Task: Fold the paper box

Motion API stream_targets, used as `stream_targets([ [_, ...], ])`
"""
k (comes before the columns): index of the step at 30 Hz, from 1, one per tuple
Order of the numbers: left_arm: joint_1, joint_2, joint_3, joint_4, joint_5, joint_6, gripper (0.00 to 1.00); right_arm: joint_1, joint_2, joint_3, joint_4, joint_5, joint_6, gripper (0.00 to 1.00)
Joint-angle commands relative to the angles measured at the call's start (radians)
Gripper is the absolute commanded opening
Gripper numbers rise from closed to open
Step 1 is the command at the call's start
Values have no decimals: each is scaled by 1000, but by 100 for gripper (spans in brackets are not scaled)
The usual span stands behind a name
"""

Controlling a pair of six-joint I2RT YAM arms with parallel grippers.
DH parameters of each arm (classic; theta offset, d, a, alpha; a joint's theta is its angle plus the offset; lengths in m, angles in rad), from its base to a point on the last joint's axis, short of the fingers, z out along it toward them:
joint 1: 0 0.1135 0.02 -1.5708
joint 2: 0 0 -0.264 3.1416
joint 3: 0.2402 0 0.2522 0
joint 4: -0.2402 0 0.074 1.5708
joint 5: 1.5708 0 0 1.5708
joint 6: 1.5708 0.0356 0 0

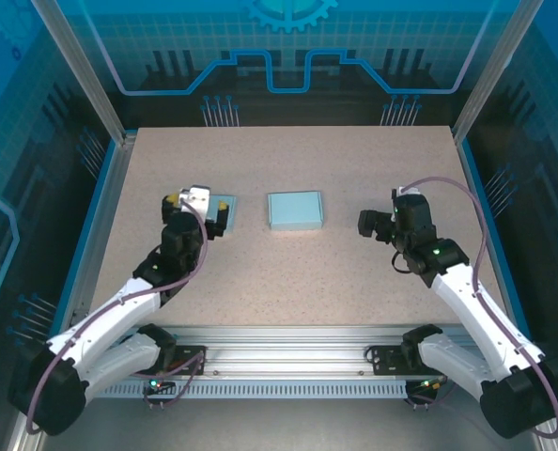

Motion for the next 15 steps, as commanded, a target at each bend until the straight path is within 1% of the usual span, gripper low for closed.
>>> stream_targets([
  [1,55,-7,-53,-23,-27,-114,99,-16,-42,-86,201,72,-65,100],
  [3,108,-1,-90,17,-12,-124,99,-20,-44,-132,275,102,-90,100],
  [6,199,11,-135,77,44,-145,99,-23,-22,-189,381,131,-152,100],
  [8,264,34,-169,139,80,-157,99,-22,5,-236,479,132,-205,100],
  [10,307,64,-201,212,109,-152,99,-25,38,-287,588,123,-249,100],
  [13,344,127,-223,297,148,-139,99,-32,95,-328,738,127,-280,100],
  [15,354,181,-230,357,171,-138,99,-41,124,-317,758,114,-301,100],
])
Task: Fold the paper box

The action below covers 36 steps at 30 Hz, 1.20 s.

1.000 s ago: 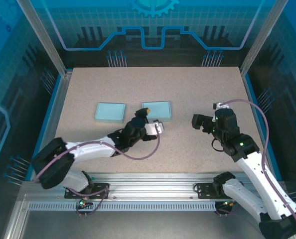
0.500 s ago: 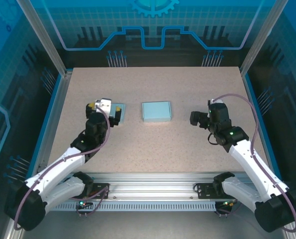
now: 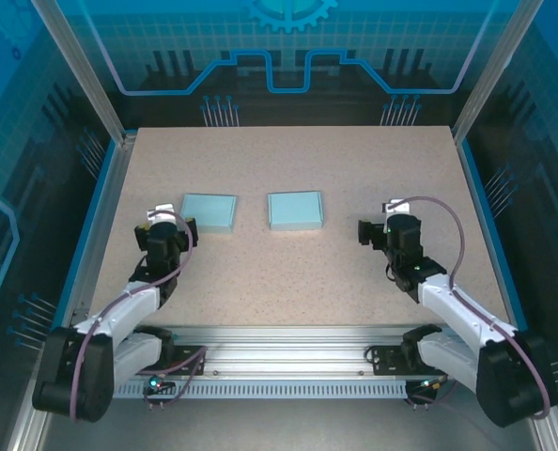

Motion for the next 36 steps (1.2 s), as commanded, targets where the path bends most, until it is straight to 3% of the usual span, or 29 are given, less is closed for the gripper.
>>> stream_targets([
  [1,21,73,-19,189,80,-7,99,-25,38,-2,219,16,-79,100],
  [7,22,238,-19,435,167,49,99,-55,138,-16,360,2,-133,100],
  [12,23,295,44,396,238,38,99,-81,176,-3,405,-39,-174,100],
  [14,27,386,-10,603,270,34,99,-94,177,-14,438,-61,-185,100],
  [16,27,487,-4,689,231,33,99,-106,180,-18,451,-81,-190,100],
  [18,29,483,31,599,241,23,99,-120,190,-27,475,-91,-205,100],
  [23,71,481,57,550,267,-23,99,-161,209,-62,525,-143,-199,100],
  [32,83,480,49,562,268,-35,99,-185,304,-112,665,-278,-223,100],
  [36,82,480,49,562,268,-35,99,-185,388,-62,645,-328,-245,100],
])
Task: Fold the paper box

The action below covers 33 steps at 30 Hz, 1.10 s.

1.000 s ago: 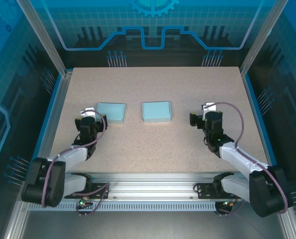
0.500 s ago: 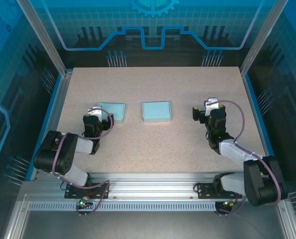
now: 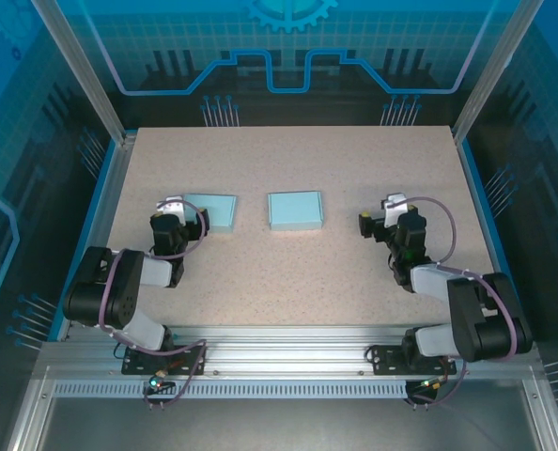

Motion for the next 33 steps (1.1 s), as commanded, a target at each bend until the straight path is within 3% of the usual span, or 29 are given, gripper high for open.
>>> stream_targets([
  [1,5,-12,11,31,22,-13,99,-14,70,41,46,-63,-31,100],
  [7,5,-11,10,33,23,-12,99,-63,125,75,29,-101,16,100],
  [10,5,-12,12,31,23,-12,99,-56,120,68,35,-38,35,100],
  [13,5,-12,11,31,23,-12,99,-35,116,37,88,135,83,100],
  [20,5,-12,11,32,23,-11,99,-29,118,45,76,147,82,100],
  [21,5,-12,12,30,23,-10,99,-29,117,45,75,141,80,100],
  [24,5,-12,11,31,23,-11,99,-62,124,83,10,-128,3,100],
  [25,5,-12,12,30,23,-11,99,-76,125,78,21,-152,12,100],
  [33,5,-12,14,29,23,-10,99,-71,124,78,18,-143,10,100],
])
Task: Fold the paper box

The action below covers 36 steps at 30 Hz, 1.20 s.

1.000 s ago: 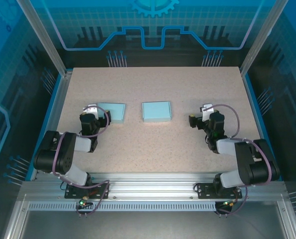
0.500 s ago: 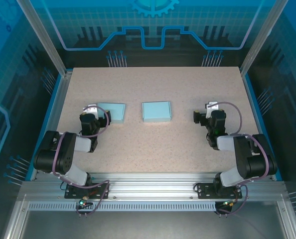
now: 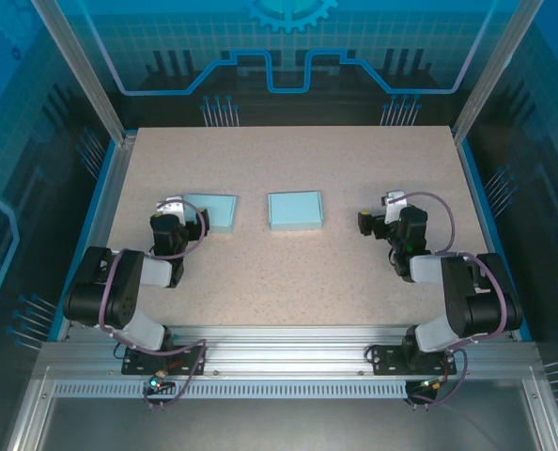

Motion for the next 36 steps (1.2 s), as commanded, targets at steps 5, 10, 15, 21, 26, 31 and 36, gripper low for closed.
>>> stream_targets([
  [5,5,-12,14,29,22,-10,99,-11,7,20,0,-34,-14,100],
  [10,5,-12,13,28,25,-8,99,-11,7,20,0,-33,-15,100],
  [15,2,-12,22,13,62,8,99,-11,6,19,0,-33,-15,100],
  [21,1,-12,25,9,73,12,99,-10,7,19,-1,-34,-14,100],
  [26,1,-12,25,9,73,11,99,-10,7,20,0,-34,-14,100],
  [31,0,-11,25,9,73,12,99,-10,7,20,0,-34,-14,100],
  [36,0,-12,26,7,74,12,99,-11,7,20,0,-34,-15,100],
])
